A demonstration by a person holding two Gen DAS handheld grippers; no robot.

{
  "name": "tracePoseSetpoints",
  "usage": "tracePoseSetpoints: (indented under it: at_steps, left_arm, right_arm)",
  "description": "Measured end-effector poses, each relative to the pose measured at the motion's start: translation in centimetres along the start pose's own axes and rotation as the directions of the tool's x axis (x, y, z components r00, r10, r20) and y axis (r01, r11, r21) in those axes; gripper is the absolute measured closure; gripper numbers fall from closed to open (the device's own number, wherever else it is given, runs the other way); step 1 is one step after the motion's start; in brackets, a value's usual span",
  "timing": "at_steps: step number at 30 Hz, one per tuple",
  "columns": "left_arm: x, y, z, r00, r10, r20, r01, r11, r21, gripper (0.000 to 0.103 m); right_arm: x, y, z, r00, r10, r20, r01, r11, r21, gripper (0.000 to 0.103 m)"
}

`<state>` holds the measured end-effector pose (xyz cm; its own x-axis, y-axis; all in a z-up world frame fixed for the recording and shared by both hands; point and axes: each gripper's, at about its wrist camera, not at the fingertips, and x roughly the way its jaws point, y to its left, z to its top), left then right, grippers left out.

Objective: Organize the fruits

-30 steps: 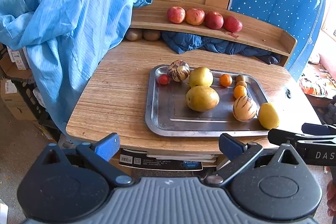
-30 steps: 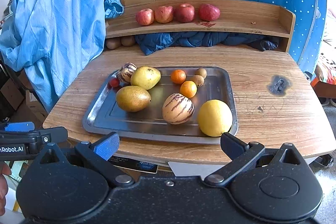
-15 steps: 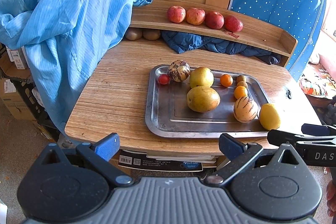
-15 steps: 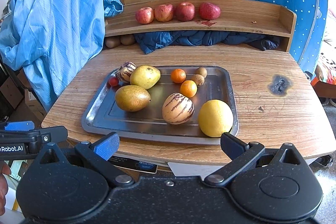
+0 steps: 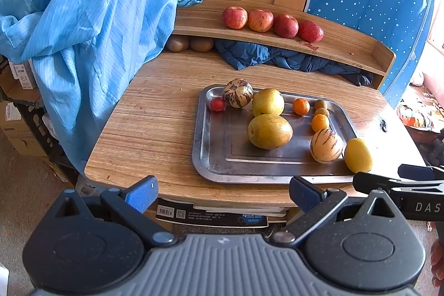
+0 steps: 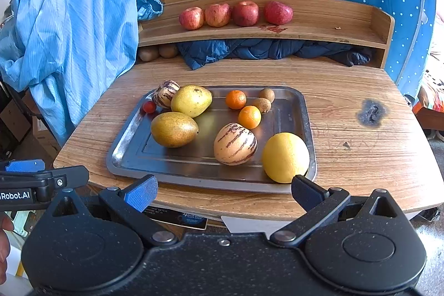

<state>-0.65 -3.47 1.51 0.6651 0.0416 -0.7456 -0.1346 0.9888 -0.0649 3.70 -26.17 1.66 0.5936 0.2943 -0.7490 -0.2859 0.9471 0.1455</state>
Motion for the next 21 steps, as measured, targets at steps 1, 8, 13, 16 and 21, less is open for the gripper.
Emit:
tracePoseSetpoints:
  at_steps: [1, 8, 13, 16, 21]
  left_arm:
    - [0.04, 0.01, 0.0, 1.0, 0.0, 0.0, 0.0, 1.0, -0.002, 0.001]
    - [0.15, 0.07, 0.1, 1.0, 0.002, 0.0, -0.002, 1.0, -0.001, 0.001]
    - [-0.48, -0.44, 0.38, 0.998, 0.038, 0.048, -0.039, 0.999, 0.019, 0.001]
    - [-0.58, -0.61, 0.54, 0.998, 0.025, 0.06, -0.026, 0.999, 0.023, 0.001]
    - [-0.34, -0.78, 0.65, 0.998, 0.029, 0.055, -0.03, 0.999, 0.023, 0.001]
  right_arm:
    - [0.03, 0.04, 0.07, 1.0, 0.0, -0.001, 0.0, 1.0, -0.001, 0.001]
    - [0.22, 0.1, 0.16, 1.0, -0.001, -0.003, 0.001, 1.0, -0.003, 0.001]
    - [0.43, -0.06, 0.3, 1.0, -0.004, -0.007, 0.004, 1.0, -0.005, 0.001]
    - [0.49, -0.09, 0.35, 1.0, -0.004, -0.009, 0.004, 1.0, -0.006, 0.001]
    - [0.6, -0.09, 0.44, 1.0, -0.005, -0.009, 0.005, 1.0, -0.007, 0.001]
